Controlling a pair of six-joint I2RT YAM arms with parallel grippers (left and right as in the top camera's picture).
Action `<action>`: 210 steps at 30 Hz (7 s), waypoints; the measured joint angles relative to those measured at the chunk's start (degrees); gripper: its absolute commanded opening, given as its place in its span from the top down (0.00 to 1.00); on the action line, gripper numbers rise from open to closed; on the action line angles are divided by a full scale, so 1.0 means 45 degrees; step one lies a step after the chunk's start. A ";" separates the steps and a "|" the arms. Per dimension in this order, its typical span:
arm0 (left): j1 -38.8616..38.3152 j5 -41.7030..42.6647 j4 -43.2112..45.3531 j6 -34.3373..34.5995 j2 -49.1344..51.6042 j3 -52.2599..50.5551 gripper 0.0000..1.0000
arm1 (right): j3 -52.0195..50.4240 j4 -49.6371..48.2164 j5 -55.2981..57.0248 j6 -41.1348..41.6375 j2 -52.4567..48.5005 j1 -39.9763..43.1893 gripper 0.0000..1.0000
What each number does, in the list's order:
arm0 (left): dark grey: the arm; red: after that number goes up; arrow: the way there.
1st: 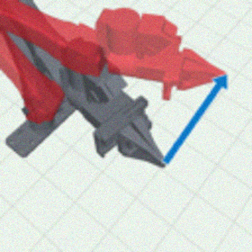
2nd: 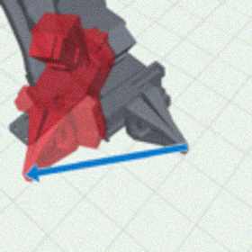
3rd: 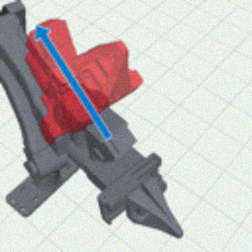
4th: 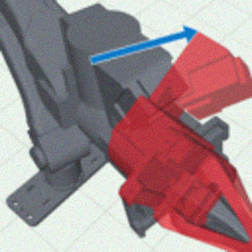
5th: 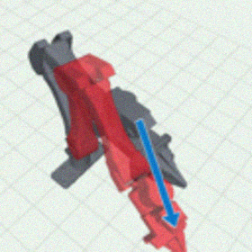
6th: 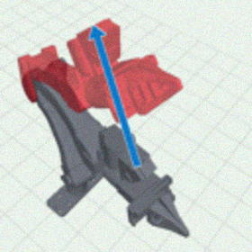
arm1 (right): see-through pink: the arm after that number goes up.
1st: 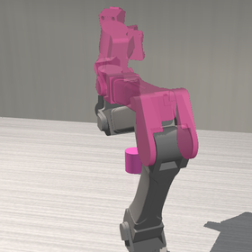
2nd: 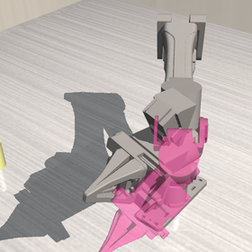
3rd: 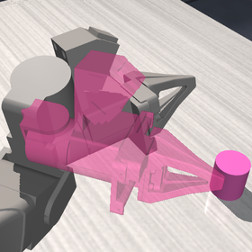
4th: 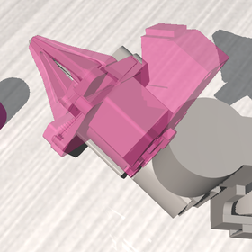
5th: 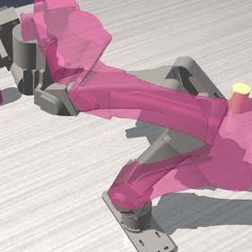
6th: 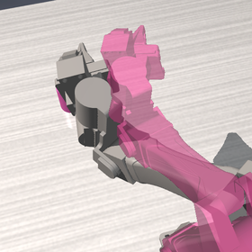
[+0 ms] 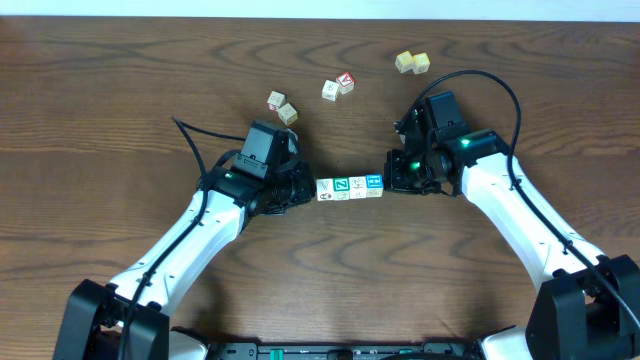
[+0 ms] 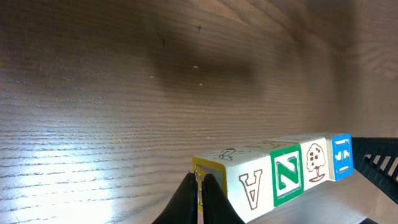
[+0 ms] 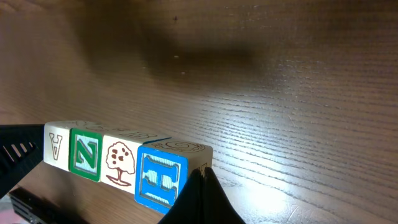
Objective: Lift 4 blocks
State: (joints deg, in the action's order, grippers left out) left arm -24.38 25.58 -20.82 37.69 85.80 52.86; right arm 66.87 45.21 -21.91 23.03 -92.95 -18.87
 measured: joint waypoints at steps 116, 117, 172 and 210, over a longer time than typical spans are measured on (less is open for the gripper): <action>-0.0588 -0.0491 0.0296 0.0520 0.2817 0.0044 0.93 | -0.1831 -0.2220 0.0588 0.0491 -0.0928 -0.0277 0.99; -0.0588 -0.0491 0.0296 0.0534 0.2822 0.0044 0.93 | -0.1841 -0.2229 0.0593 0.0491 -0.0947 -0.0277 0.99; -0.0821 -0.0753 0.0379 0.0622 0.2832 0.0044 0.93 | -0.2973 -0.3332 0.0782 0.0539 -0.1151 -0.0282 0.99; -0.1098 -0.1579 0.0228 0.0597 0.3580 0.0117 0.93 | -0.3070 -0.2599 0.1681 0.0544 -0.1151 -0.0865 0.97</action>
State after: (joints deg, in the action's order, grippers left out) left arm -29.32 18.48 -19.79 40.38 101.91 53.39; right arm 53.06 33.52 -14.35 25.47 -98.13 -22.76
